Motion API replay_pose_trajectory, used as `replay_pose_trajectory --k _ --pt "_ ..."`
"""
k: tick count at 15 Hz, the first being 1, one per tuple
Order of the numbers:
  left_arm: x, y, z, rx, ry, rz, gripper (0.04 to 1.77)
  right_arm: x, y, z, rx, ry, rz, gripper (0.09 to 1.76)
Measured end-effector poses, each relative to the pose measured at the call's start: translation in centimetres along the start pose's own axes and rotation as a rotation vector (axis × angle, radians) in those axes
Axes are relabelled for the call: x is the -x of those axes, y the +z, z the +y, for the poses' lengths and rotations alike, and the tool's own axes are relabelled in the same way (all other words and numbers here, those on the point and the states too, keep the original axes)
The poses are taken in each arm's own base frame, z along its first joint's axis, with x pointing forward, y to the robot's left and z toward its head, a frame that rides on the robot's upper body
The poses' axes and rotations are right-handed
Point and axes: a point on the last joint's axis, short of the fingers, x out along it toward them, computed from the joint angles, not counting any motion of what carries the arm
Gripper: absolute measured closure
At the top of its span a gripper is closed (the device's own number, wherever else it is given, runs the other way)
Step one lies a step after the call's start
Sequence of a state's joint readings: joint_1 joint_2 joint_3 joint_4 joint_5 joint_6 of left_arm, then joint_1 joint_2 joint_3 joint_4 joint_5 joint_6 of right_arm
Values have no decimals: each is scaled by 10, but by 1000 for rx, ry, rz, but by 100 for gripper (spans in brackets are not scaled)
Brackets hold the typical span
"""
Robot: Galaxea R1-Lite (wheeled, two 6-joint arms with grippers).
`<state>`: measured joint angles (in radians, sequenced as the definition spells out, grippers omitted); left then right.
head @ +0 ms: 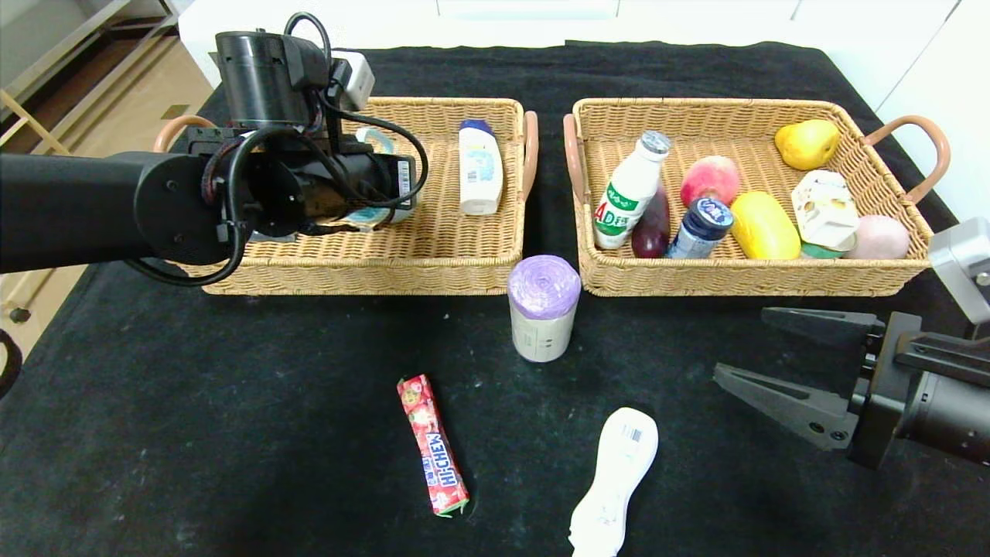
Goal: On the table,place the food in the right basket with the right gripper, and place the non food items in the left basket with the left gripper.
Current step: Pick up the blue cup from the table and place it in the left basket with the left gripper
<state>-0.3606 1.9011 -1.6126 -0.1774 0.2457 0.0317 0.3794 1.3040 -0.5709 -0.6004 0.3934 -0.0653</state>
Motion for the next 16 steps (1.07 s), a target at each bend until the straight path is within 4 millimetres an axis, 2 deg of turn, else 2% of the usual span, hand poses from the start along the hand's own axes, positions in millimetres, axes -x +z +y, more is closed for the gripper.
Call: replay_pose_trajectory --k 4,7,11,16 --pt "4 0 -1 -3 1 10 66 0 0 0 -1 -1 1 14" --pt "17 0 0 -7 -6 20 48 0 0 0 1 0 2 14" --pt "50 -7 1 -22 -24 56 33 0 0 1 2 3 1 14" --pt "93 -18 4 -45 -44 89 22 1 0 2 2 5 0 14"
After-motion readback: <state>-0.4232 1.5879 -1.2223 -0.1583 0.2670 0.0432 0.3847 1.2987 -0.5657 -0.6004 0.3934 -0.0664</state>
